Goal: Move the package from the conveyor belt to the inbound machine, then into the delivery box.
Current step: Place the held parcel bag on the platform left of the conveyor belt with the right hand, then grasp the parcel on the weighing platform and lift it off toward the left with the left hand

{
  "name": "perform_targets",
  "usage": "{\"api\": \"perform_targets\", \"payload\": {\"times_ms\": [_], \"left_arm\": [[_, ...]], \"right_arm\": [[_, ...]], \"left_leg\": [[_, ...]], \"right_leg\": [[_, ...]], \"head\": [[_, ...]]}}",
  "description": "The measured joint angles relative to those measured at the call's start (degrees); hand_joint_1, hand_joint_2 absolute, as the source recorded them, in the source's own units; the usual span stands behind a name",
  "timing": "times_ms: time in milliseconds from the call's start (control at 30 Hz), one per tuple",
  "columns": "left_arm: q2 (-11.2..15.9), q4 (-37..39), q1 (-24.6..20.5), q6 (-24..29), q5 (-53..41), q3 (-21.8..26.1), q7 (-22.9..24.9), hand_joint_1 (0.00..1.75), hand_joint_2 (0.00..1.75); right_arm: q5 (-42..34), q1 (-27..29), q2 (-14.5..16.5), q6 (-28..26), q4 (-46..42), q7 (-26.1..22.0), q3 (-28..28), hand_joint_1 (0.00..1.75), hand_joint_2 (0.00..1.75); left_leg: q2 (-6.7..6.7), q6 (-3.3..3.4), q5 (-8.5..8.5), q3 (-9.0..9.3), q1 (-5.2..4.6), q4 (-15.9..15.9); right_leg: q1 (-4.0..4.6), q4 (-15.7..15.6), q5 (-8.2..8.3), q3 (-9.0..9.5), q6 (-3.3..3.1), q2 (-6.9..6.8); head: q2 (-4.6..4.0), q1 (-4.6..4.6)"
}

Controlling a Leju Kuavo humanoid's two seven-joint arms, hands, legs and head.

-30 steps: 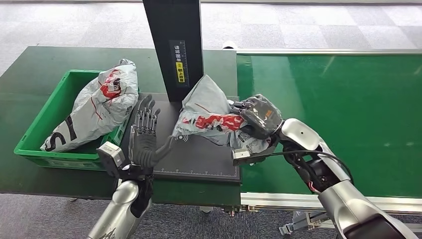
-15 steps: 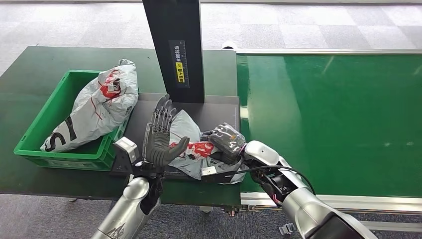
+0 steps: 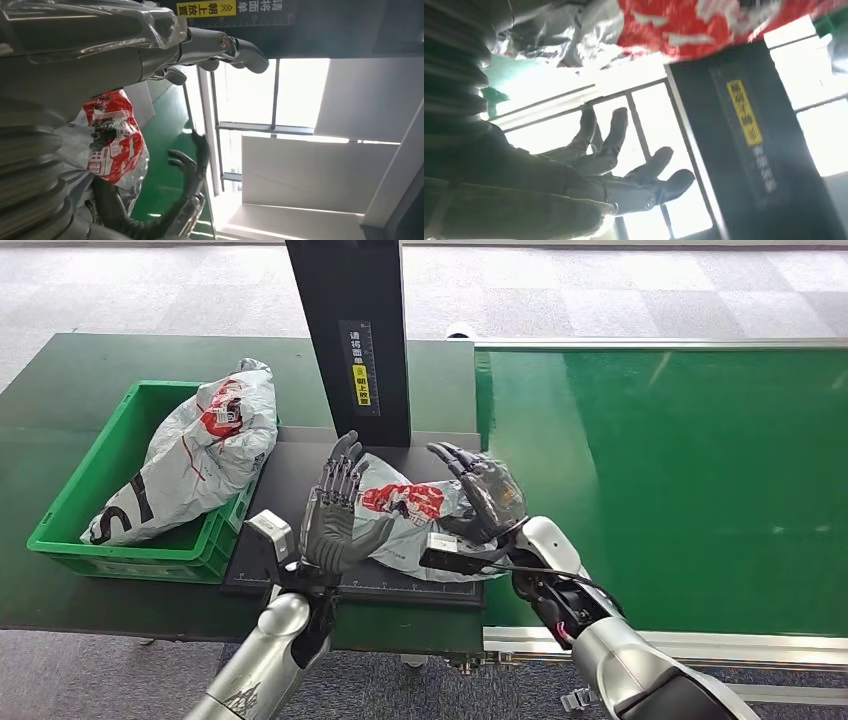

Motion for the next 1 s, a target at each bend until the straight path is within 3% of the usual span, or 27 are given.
{"api": "perform_targets", "payload": {"times_ms": [133, 267, 500, 567, 700, 767, 900, 1000], "left_arm": [[-0.3, 1.04, -0.97, -0.28, 0.1, -0.09, 0.11, 0.0, 1.75], [-0.33, 2.04, -1.56, -0.53, 0.24, -0.13, 0.15, 0.0, 1.75], [-0.36, 3.07, -1.79, -0.66, 0.28, -0.15, 0.14, 0.0, 1.75], [-0.36, 3.24, -1.83, -0.02, -0.17, -0.17, -0.04, 0.0, 1.75], [-0.32, 3.83, -2.19, 5.63, -4.62, -0.71, -0.74, 0.0, 1.75], [-0.24, 4.15, -2.48, 9.18, -8.17, -1.37, -0.64, 0.0, 1.75], [-0.09, 4.82, -2.83, 13.46, -13.15, -2.67, 0.42, 0.0, 1.75], [0.17, 6.67, -4.02, 24.07, -25.64, -4.85, 6.03, 0.0, 1.75]], "right_arm": [[-4.98, 2.39, -0.12, 0.32, -3.39, -3.64, -4.75, 0.0, 1.75], [-11.66, 5.08, -0.31, 6.0, -7.74, -6.86, -9.62, 0.0, 1.75], [-15.44, 6.69, -0.63, 9.92, -11.91, -7.82, -14.55, 0.0, 1.75], [-20.72, 7.15, -0.47, 16.28, -12.83, -7.53, -15.98, 0.0, 1.75], [-40.39, 9.26, -0.11, 40.86, -16.19, -3.2, -20.76, 0.0, 1.75], [-47.47, 10.69, -0.16, 48.74, -18.18, -0.7, -23.06, 0.0, 1.75], [-52.14, 12.86, -0.55, 53.1, -20.89, 1.22, -25.74, 0.0, 1.75], [-53.75, 14.27, -0.85, 53.91, -22.59, 1.84, -26.81, 0.0, 1.75]], "left_leg": [[0.0, 0.0, 0.0, -0.01, 0.0, 0.0], [0.0, 0.0, 0.0, -0.01, 0.0, 0.0], [0.02, 0.0, 0.0, 0.01, 0.0, 0.0], [0.02, 0.0, 0.0, 0.01, 0.0, 0.0], [0.0, 0.0, 0.0, 0.01, 0.0, 0.0], [-0.01, 0.0, 0.0, 0.0, 0.0, 0.0], [0.03, 0.0, -0.01, 0.0, -0.01, 0.0], [0.0, 0.0, -0.01, 0.01, 0.0, 0.0]], "right_leg": [[0.0, 0.0, 0.0, 0.0, 0.0, 0.0], [0.0, 0.0, 0.0, 0.01, 0.0, 0.0], [0.0, 0.0, 0.0, 0.0, 0.0, 0.01], [0.0, 0.0, 0.0, 0.0, 0.0, 0.0], [0.0, 0.0, 0.0, 0.01, 0.0, 0.0], [0.0, 0.0, 0.0, 0.01, 0.0, -0.01], [-0.01, 0.0, 0.0, 0.0, 0.0, 0.01], [-0.01, -0.01, 0.0, 0.0, 0.0, -0.01]], "head": [[0.0, 0.0], [0.0, -0.01], [0.0, -0.01], [0.0, -0.01], [0.0, 0.0], [0.0, 0.0], [0.0, 0.0], [0.0, 0.0]]}}
